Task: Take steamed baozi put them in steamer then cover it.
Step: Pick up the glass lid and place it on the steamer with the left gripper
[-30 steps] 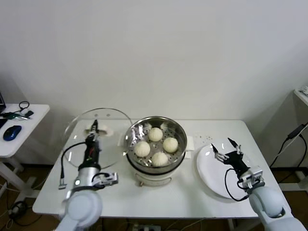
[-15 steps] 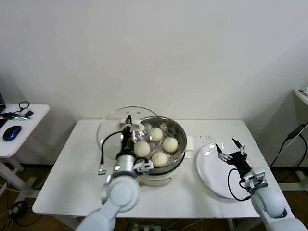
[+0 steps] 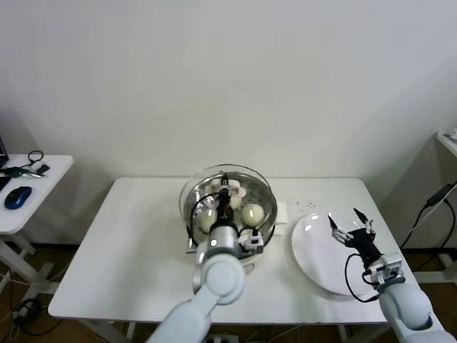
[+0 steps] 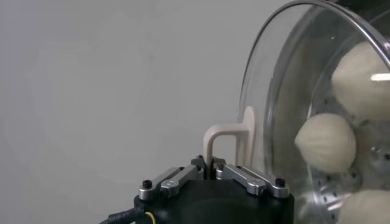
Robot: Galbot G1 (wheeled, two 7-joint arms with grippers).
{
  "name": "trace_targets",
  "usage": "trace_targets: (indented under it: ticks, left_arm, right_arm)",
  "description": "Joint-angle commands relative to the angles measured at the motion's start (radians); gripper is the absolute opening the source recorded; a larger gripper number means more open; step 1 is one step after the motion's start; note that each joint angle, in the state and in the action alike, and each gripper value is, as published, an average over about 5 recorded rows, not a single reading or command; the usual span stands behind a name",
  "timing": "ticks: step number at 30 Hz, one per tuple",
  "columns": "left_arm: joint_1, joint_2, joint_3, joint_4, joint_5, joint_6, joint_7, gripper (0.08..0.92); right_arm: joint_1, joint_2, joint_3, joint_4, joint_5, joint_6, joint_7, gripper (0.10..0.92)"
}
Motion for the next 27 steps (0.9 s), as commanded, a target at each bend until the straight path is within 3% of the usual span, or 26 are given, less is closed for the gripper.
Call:
trace_targets:
  ticks: [1, 27]
  left_arm:
    - [0.000, -0.070, 0.020, 0.077, 0.004, 0.049, -0.032, 0.145]
    - [0.016, -0.030, 0.021, 0.088, 0.006, 0.049, -0.034, 0.145]
  right_arm:
    - [-0.010, 0.009, 0.023, -0.003, -0.007, 0.008, -0.006, 0.823]
    - [0.005, 0.016, 0.013, -0.020, -0.021, 0.016, -0.025, 0.823]
